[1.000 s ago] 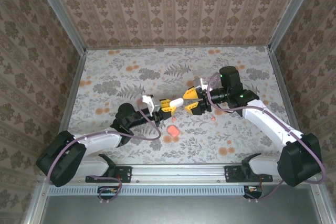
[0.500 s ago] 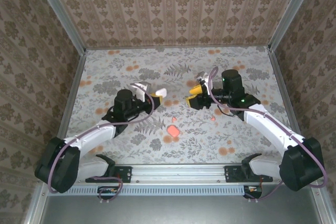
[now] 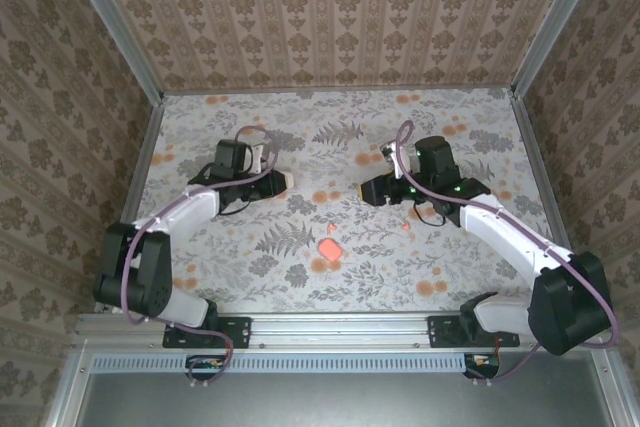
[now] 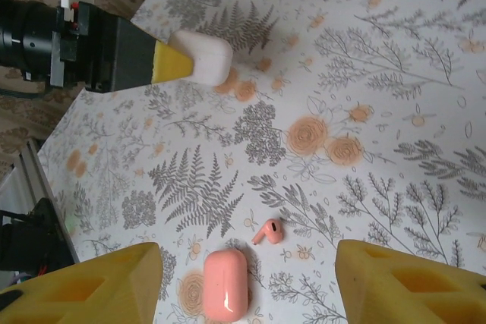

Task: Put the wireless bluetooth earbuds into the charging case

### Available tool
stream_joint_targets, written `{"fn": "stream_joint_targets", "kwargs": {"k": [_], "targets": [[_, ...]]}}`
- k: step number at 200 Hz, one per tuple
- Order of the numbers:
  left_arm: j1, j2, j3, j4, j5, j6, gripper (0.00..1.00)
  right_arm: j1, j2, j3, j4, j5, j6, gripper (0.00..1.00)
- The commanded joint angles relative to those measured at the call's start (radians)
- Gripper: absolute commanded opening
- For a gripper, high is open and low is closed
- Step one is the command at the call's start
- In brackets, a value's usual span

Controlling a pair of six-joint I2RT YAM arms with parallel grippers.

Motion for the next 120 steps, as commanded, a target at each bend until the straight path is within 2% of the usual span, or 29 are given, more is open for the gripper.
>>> {"fn": "stream_joint_targets", "kwargs": {"k": [1, 43, 62, 120], "targets": [[0.021, 0.058, 0.076, -0.142, 0.074, 0.023, 0.14, 0.017, 0.013, 0.030, -0.032, 0.029, 0.040, 0.64], [0.073, 0.182, 0.165, -0.220, 0.145, 0.044, 0.15, 0.031, 0.035, 0.035, -0.039, 0.039, 0.044, 0.64], [0.093, 0.226, 0.188, -0.231, 0.211, 0.034, 0.15, 0.037, 0.037, 0.038, -0.040, 0.040, 0.046, 0.64], [0.133, 0.325, 0.270, -0.309, 0.219, 0.055, 0.17, 0.045, 0.055, 0.044, -0.042, 0.043, 0.047, 0.64]]}}
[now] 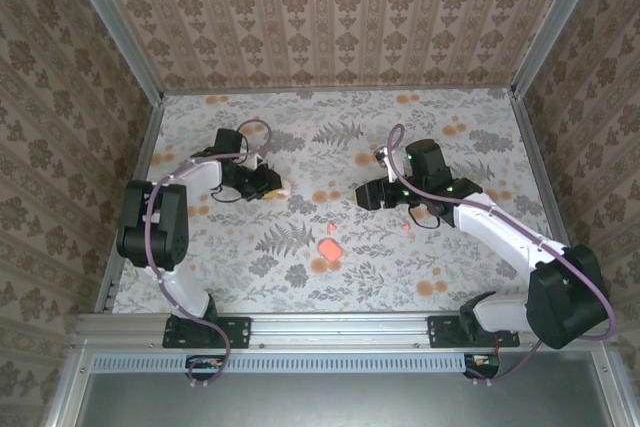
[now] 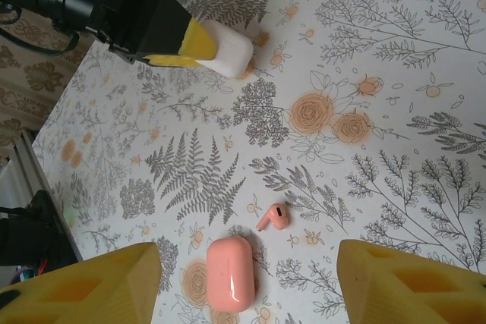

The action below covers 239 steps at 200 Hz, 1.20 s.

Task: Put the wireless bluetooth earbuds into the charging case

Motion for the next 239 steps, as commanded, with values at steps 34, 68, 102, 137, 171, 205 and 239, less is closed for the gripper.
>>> {"fn": "stream_joint_targets", "kwargs": {"k": [34, 68, 102, 137, 171, 205, 239], "targets": [[0.034, 0.078, 0.089, -0.104, 0.030, 0.053, 0.19, 0.012, 0.024, 0.039, -0.025, 0.021, 0.018, 0.64], [0.052, 0.094, 0.097, -0.138, -0.003, 0.068, 0.21, 0.019, 0.029, 0.054, -0.063, 0.045, 0.021, 0.65], [0.064, 0.099, 0.109, -0.185, -0.068, 0.087, 0.32, 0.037, 0.025, 0.085, -0.122, 0.088, 0.016, 0.65], [0.065, 0.091, 0.140, -0.267, -0.162, 0.122, 0.46, 0.040, 0.007, 0.089, -0.137, 0.103, 0.012, 0.65], [0.062, 0.054, 0.180, -0.356, -0.287, 0.156, 0.52, 0.041, -0.015, 0.084, -0.140, 0.116, 0.008, 0.65], [-0.018, -0.038, 0.212, -0.422, -0.414, 0.189, 0.55, 0.033, -0.067, 0.054, -0.136, 0.191, 0.006, 0.65], [-0.226, -0.101, 0.250, -0.471, -0.508, 0.246, 0.56, -0.019, -0.133, -0.007, -0.114, 0.221, 0.047, 0.66]]}}
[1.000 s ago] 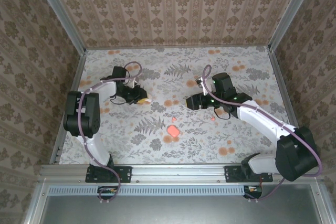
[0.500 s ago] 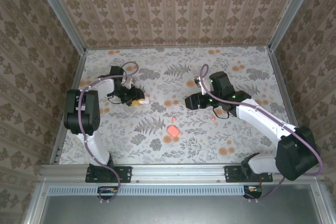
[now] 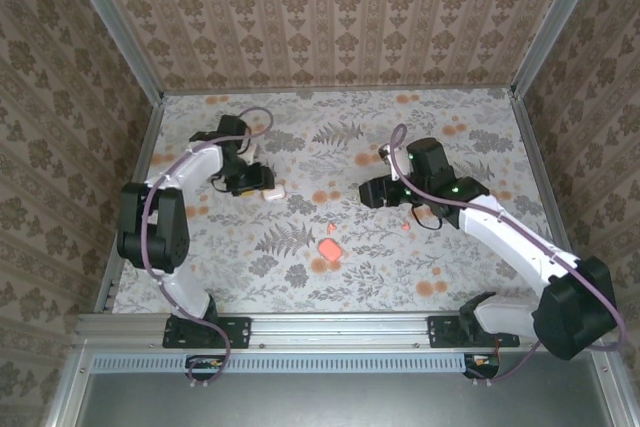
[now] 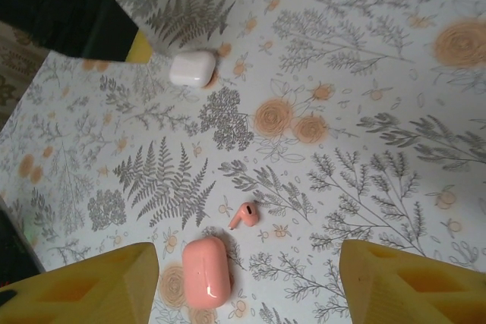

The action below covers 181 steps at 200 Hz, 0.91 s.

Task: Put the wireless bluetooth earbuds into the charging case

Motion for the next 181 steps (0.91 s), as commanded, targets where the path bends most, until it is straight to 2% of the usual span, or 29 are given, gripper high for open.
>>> {"fn": "stream_joint_targets", "kwargs": {"k": [1, 30, 81, 117, 181], "targets": [[-0.143, -0.057, 0.053, -0.088, -0.102, 0.074, 0.56, -0.037, -0.051, -0.044, -0.003, 0.057, 0.041, 0.66], [-0.382, -0.042, 0.092, -0.128, -0.191, 0.113, 0.62, -0.089, -0.109, -0.101, 0.001, 0.063, 0.069, 0.68], [-0.632, 0.109, 0.202, -0.239, -0.290, 0.127, 0.68, -0.215, -0.238, -0.213, 0.039, -0.024, 0.127, 0.70], [-0.680, 0.196, 0.221, -0.252, -0.290, 0.129, 0.77, -0.254, -0.312, -0.252, 0.016, -0.045, 0.135, 0.70], [-0.707, 0.231, 0.182, -0.216, -0.201, 0.110, 0.81, -0.268, -0.354, -0.271, 0.005, -0.062, 0.142, 0.71]]}}
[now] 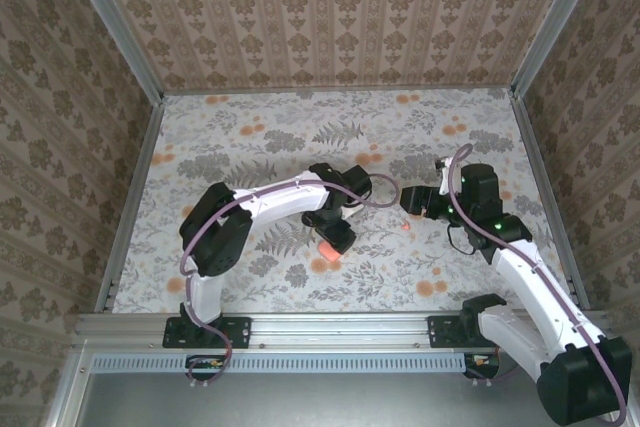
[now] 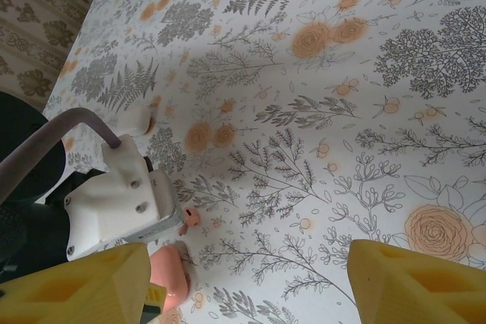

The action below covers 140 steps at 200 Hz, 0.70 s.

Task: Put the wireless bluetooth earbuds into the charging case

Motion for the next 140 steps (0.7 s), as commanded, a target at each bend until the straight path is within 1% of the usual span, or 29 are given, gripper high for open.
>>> {"fn": "stream_joint_targets", "kwargs": {"k": [1, 83, 140], "targets": [[-0.017, 0.004, -0.011, -0.017, 0.040, 0.000, 0.81, -0.007, -0.016, -0.012, -0.008, -0.028, 0.019, 0.71], [-0.021, 0.048, -0.036, -0.009, 0.040, -0.013, 0.84, -0.008, -0.033, -0.009, -0.015, -0.037, 0.026, 0.71], [-0.020, 0.072, -0.059, 0.018, 0.048, -0.024, 0.81, -0.009, -0.045, -0.007, -0.021, -0.031, 0.027, 0.71]]}}
